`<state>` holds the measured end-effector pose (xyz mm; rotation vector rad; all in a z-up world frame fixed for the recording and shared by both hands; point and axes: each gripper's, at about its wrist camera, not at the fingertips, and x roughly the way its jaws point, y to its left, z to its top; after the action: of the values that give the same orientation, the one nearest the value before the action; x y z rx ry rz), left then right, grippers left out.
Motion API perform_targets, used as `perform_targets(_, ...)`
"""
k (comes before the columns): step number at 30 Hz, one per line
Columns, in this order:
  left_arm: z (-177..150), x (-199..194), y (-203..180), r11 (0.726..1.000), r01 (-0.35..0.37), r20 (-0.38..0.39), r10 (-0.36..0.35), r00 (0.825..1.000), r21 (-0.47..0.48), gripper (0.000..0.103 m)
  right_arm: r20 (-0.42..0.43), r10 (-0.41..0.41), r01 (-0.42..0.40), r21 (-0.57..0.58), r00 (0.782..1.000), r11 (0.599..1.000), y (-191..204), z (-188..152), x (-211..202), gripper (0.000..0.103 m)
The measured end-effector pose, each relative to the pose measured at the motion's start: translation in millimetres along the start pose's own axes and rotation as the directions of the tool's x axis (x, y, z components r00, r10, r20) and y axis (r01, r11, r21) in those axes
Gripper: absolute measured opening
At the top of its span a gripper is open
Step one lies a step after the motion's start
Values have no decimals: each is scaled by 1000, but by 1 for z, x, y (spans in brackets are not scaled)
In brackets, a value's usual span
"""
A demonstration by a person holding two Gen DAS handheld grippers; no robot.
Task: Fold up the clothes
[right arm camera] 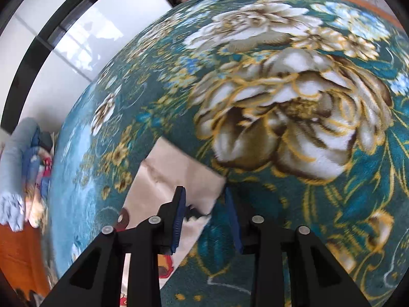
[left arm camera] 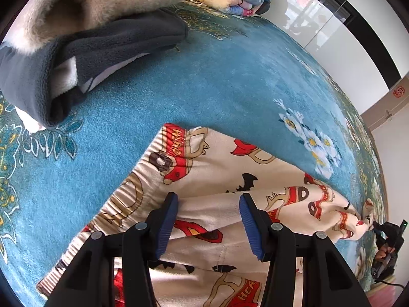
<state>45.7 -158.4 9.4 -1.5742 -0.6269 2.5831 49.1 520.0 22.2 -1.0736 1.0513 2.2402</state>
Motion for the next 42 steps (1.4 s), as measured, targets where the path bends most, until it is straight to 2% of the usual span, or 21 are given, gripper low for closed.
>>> perform_targets(2, -2, -1, 2, 1000, 8, 1, -8, 1000, 0, 54, 30, 15, -14, -12, 999, 1000, -2, -4, -6, 7)
perform_targets(6, -6, -10, 8, 999, 40, 8, -40, 999, -4, 54, 183, 48, -48, -5, 982, 999, -22, -6, -46, 6)
perform_targets(10, -14, -23, 16, 995, 95, 30, -94, 995, -35, 54, 142, 43, -51, 55, 989, 997, -48, -7, -45, 6)
perform_targets(15, -30, -52, 31, 991, 122, 59, -119, 991, -47, 54, 75, 37, -46, 132, 997, 990, -79, -9, -39, 6)
perform_targets(17, -38, -69, 42, 994, 101, 99, -95, 990, -50, 54, 59, 35, -43, 144, 998, 989, -85, -9, -43, 7)
perform_targets(22, -65, -101, 73, 997, -17, 173, 29, 984, -72, 58, 77, 41, -48, 87, 996, 995, -75, -10, -79, 8)
perform_targets(24, -79, -105, 89, 995, -37, 174, 53, 983, -96, 59, 102, 71, -75, 39, 992, 996, -71, -23, -99, 14)
perform_targets(26, -92, -104, 103, 990, -50, 167, 72, 983, -130, 59, 106, 92, -91, -18, 990, 996, -67, -40, -118, 26)
perform_targets(28, -105, -103, 116, 984, -64, 161, 91, 983, -166, 59, 96, 114, -108, -63, 989, 992, -68, -59, -136, 27)
perform_targets(30, -115, -104, 126, 983, -19, 167, 50, 985, -185, 59, 81, 121, -113, -93, 989, 989, -71, -76, -151, 27)
perform_targets(35, -118, -102, 129, 977, 83, 179, -47, 983, -198, 56, 16, 111, -107, -138, 994, 985, -79, -108, -181, 27)
perform_targets(38, -119, -95, 131, 962, 154, 182, -113, 977, -224, 48, -13, 124, -125, -120, 992, 985, -98, -118, -206, 27)
perform_targets(39, -119, -93, 131, 962, 155, 186, -113, 976, -225, 45, -30, 123, -125, -113, 992, 986, -107, -124, -211, 29)
perform_targets(42, -118, -91, 132, 959, 163, 197, -118, 973, -231, 38, -88, 111, -119, -91, 990, 989, -135, -142, -223, 41)
